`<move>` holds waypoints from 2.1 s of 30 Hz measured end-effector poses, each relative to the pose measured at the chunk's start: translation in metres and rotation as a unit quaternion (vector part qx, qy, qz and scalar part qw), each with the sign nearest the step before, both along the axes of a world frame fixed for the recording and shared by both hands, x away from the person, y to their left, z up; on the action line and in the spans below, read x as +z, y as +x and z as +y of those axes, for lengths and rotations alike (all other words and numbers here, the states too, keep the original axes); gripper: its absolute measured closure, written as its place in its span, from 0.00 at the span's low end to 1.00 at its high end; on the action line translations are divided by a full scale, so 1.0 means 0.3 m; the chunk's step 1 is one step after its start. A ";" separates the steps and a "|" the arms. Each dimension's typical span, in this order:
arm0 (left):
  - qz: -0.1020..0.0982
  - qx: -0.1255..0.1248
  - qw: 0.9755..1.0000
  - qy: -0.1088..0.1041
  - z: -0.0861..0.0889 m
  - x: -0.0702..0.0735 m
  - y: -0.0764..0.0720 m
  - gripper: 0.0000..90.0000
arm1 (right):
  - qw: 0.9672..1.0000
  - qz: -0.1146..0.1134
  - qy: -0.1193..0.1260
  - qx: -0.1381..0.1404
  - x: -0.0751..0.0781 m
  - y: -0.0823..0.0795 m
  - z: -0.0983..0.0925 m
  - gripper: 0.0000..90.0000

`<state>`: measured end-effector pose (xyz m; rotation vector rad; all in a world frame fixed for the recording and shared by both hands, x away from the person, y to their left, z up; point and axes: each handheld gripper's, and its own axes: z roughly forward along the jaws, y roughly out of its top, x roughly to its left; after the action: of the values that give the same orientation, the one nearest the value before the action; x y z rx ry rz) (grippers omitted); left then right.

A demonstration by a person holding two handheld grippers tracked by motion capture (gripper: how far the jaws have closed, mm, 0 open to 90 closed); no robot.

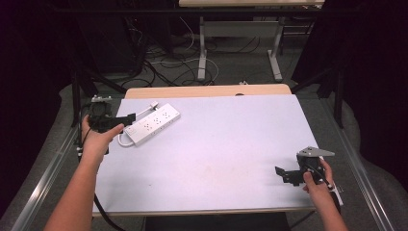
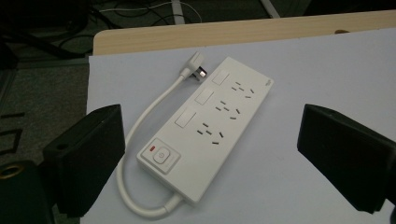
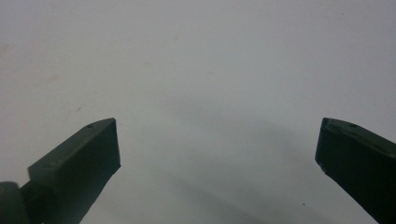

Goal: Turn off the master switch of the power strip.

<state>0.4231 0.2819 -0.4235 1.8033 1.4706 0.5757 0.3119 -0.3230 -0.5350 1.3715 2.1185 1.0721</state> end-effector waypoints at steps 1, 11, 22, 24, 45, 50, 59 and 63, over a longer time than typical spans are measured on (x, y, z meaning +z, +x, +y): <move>0.002 0.002 1.000 0.001 0.002 -0.002 0.005 0.09 | 1.000 0.001 -0.005 0.000 0.000 0.000 -0.002 0.00; 0.009 0.028 1.000 0.002 0.019 -0.022 0.052 0.09 | 1.000 0.004 -0.002 0.001 -0.008 0.003 -0.001 0.00; 0.000 0.053 0.998 0.014 0.032 -0.039 0.088 0.22 | 1.000 0.007 -0.006 0.005 -0.018 0.007 0.009 0.00; 0.001 0.055 0.998 0.017 0.036 -0.040 0.094 0.28 | 1.000 0.006 -0.008 0.003 -0.018 0.006 0.007 0.00; 0.016 0.058 0.998 0.022 0.049 -0.092 0.173 0.55 | 1.000 0.005 -0.008 0.003 -0.023 0.009 0.013 0.00; 0.022 0.063 0.998 0.016 0.052 -0.104 0.190 0.61 | 1.000 0.006 -0.009 0.003 -0.024 0.009 0.013 0.00; 0.051 0.072 0.996 0.008 0.051 -0.132 0.220 0.79 | 1.000 0.007 -0.008 0.002 -0.025 0.009 0.013 0.00; 0.058 0.070 0.996 0.010 0.054 -0.136 0.226 0.85 | 1.000 0.009 -0.010 0.002 -0.027 0.010 0.013 0.00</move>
<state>0.4910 0.2980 -0.4644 1.7837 1.6862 0.5654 0.3148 -0.3191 -0.5430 1.3729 2.1395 1.0401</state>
